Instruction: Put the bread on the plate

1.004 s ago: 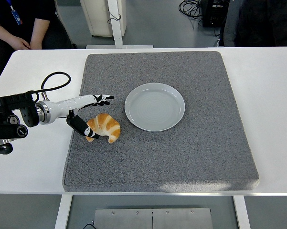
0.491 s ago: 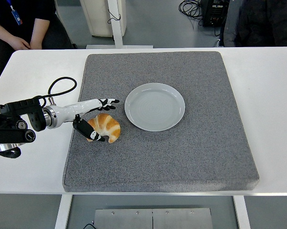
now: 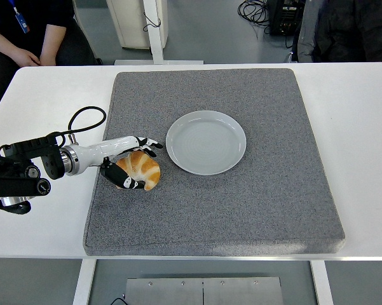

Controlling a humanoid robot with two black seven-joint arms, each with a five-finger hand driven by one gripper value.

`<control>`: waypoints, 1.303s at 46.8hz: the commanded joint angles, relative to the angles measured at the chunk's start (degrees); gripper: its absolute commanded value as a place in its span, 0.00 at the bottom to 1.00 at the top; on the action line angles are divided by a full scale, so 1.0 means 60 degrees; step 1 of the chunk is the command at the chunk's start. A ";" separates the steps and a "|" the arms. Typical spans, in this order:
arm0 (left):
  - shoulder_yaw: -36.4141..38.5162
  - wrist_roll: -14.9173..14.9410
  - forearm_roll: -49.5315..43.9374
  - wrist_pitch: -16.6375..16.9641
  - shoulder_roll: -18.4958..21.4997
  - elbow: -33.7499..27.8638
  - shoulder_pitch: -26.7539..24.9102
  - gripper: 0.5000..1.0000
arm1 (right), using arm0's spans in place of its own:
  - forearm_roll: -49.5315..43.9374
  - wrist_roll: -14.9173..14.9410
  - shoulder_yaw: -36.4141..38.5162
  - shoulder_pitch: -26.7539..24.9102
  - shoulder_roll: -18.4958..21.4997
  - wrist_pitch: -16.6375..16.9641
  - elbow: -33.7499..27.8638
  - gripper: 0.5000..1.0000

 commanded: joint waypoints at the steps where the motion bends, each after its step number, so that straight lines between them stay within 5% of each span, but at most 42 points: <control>1: -0.0002 -0.0061 0.0175 0.0097 0.0013 -0.0002 -0.0013 0.39 | 0.0000 -0.0001 0.0000 -0.0007 0.0000 0.0002 0.0000 1.00; 14: 0.0042 -0.0340 0.0497 0.0141 0.0013 0.0013 -0.0086 0.00 | 0.0000 -0.0001 -0.0015 -0.0007 0.0000 0.0002 0.0000 1.00; 36: 0.0130 -0.0398 0.0556 0.0053 0.0130 0.0013 -0.0247 0.00 | 0.0000 -0.0001 -0.0015 0.0007 0.0000 0.0002 0.0000 1.00; 49: 0.0071 -0.0384 0.0542 -0.0137 0.0438 0.0305 -0.1287 0.00 | 0.0000 -0.0001 -0.0015 0.0007 0.0000 0.0002 0.0000 1.00; 61: -0.0119 -0.0384 0.0527 -0.1001 0.1111 0.0452 -0.2459 0.00 | 0.0000 -0.0001 -0.0015 0.0007 0.0000 -0.0013 0.0000 1.00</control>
